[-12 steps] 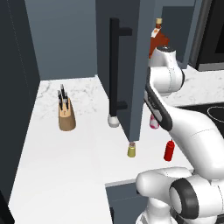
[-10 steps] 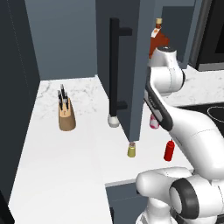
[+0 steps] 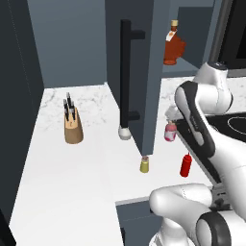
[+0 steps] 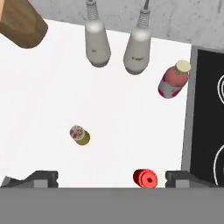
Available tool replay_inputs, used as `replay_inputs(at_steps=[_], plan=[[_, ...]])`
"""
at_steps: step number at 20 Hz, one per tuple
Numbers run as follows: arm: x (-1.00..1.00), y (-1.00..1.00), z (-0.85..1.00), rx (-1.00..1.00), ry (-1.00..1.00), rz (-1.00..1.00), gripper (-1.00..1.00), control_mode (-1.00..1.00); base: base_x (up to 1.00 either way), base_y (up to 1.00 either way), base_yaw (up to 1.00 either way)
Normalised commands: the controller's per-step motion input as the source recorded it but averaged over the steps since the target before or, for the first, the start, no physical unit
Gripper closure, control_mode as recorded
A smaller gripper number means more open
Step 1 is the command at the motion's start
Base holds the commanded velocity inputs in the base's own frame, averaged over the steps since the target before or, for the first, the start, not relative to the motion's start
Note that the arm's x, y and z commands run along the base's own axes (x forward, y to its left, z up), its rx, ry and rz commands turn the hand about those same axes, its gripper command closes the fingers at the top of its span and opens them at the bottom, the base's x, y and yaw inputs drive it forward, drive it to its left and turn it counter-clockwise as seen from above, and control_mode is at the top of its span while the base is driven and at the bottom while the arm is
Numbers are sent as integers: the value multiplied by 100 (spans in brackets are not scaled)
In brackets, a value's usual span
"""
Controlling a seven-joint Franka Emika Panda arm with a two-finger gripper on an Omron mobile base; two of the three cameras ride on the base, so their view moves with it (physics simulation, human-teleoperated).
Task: Put the shaker and condiment bottle from the counter next to their counterparts in the cabinet.
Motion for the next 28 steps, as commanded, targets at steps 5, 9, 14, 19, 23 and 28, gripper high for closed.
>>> replay_inputs(at_steps=[5, 9, 14, 19, 23, 28], plan=[[-31, -100, -53, 30, -10, 32, -100, -100, 0, 0, 0], [-46, -95, -58, 28, -16, 24, -100, -100, 0, 0, 0], [-26, -66, -37, 20, -17, 12, -100, -100, 0, 0, 0], [-26, -22, -24, 7, -11, 0, -100, -100, 0, 0, 0], [-1, 8, -6, 2, -4, 4, -100, -100, 0, 0, 0], [-6, 10, -41, 0, 0, 12, -100, -100, 0, 0, 0]])
